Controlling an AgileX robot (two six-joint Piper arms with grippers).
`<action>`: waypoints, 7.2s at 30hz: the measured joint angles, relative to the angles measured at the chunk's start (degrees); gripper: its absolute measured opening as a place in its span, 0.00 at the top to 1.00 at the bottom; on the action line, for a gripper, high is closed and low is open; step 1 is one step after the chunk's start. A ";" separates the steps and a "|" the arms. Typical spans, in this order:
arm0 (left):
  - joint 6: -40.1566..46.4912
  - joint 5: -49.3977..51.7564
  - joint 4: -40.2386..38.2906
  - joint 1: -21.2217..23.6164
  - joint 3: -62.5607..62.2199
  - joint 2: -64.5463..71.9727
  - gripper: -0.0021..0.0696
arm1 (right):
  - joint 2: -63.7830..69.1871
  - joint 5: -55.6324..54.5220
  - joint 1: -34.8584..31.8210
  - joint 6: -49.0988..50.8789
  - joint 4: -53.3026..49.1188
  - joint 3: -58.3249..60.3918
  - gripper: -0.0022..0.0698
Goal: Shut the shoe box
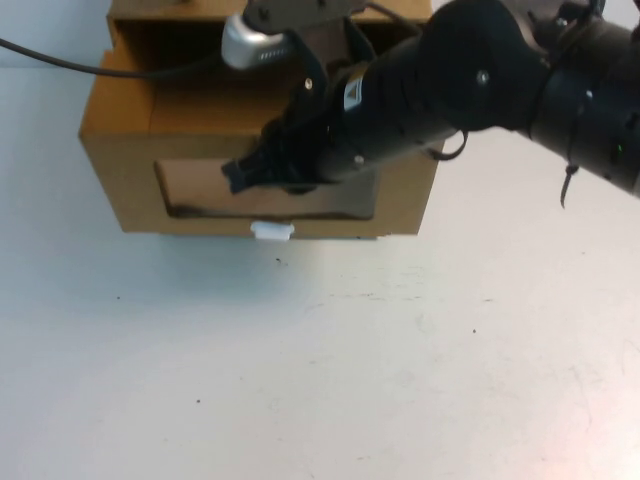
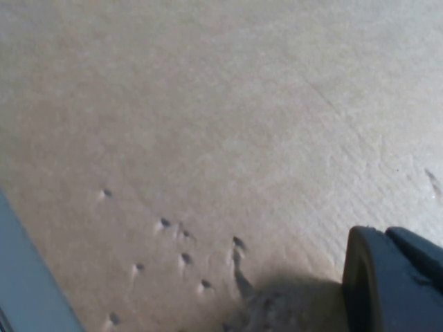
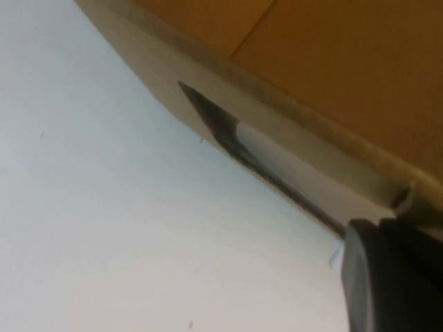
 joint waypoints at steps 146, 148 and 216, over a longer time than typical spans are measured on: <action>26.72 -64.45 -17.13 0.00 126.75 -106.77 0.98 | -88.92 -28.87 -12.24 10.86 -8.87 91.22 0.99; 26.72 -64.45 -17.13 0.00 126.75 -106.77 0.98 | -89.31 -28.87 -12.49 10.86 -13.59 91.22 0.99; 23.72 -65.21 -6.19 0.00 126.75 -106.77 0.98 | -100.53 -24.44 -35.62 -5.03 -1.91 99.18 0.99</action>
